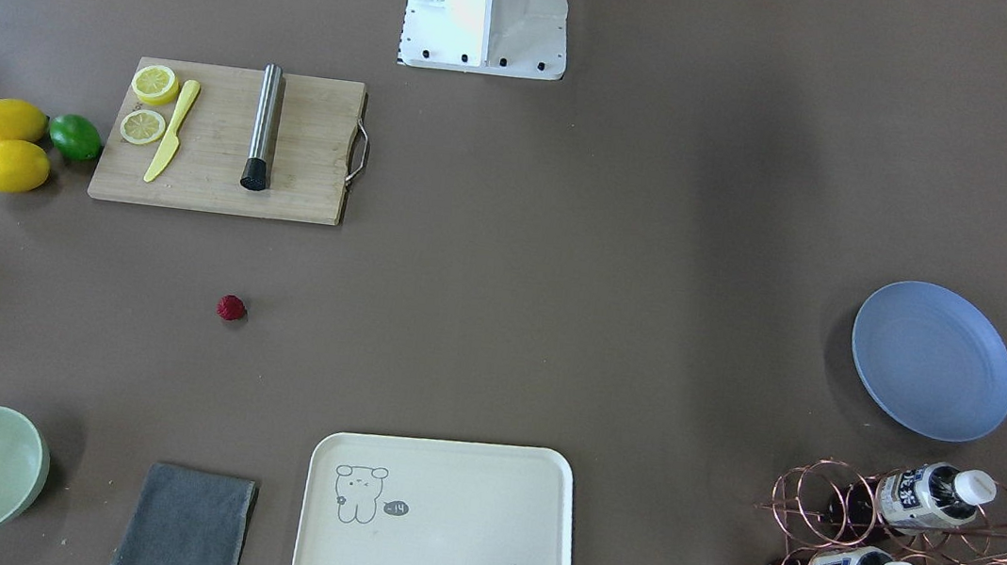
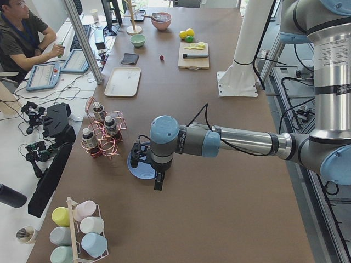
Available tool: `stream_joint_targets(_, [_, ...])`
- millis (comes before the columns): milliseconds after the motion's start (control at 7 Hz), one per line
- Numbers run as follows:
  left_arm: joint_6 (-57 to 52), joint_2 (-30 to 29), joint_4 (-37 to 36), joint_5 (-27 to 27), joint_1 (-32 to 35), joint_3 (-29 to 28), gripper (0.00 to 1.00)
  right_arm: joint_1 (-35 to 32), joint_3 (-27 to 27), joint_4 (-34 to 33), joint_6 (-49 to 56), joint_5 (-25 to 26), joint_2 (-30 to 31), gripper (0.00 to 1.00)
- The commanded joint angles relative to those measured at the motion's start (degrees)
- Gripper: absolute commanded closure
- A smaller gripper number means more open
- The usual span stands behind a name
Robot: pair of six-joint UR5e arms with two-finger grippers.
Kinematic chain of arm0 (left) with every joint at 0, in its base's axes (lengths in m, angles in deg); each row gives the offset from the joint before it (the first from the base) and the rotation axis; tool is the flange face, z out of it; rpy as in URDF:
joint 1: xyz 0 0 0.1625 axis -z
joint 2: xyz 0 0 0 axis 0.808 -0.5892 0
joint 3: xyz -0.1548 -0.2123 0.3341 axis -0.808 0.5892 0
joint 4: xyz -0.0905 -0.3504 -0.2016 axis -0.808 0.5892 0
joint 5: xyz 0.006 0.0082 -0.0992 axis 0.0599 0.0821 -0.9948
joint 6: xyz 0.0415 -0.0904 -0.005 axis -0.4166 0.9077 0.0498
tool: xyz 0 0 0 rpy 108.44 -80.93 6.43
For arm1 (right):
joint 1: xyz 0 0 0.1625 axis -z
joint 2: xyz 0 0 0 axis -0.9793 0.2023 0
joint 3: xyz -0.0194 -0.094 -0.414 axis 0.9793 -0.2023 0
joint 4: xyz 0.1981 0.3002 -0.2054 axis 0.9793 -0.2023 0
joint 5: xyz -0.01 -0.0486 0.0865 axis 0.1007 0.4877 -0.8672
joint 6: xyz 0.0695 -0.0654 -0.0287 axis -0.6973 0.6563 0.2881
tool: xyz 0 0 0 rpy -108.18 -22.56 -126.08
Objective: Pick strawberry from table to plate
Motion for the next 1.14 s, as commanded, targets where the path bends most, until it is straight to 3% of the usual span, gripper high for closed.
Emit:
stream_joint_targets(0, [0.00, 0.03, 0.00, 0.00, -0.08, 0.04, 0.03, 0.00, -0.08, 0.00, 0.00, -0.05, 0.00, 0.00])
stream_joint_targets(1000, [0.00, -0.06, -0.17, -3.51, -0.17, 0.83, 0.03, 0.00, -0.34, 0.00, 0.00, -0.05, -0.26, 0.00])
